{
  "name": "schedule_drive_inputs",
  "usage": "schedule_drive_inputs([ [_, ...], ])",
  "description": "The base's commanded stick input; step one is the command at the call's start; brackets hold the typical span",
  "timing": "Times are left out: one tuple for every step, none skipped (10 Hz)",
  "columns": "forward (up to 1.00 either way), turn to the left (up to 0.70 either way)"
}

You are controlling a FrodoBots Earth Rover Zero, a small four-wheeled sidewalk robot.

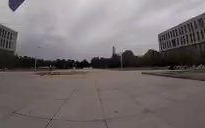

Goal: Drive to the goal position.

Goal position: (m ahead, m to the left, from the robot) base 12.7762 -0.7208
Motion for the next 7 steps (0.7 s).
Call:
schedule_drive_inputs([
  [0.7,0.0],
  [0.7,0.0],
  [0.7,0.0],
  [0.7,0.0],
  [0.7,0.0],
  [0.7,0.0],
  [0.7,0.0],
])
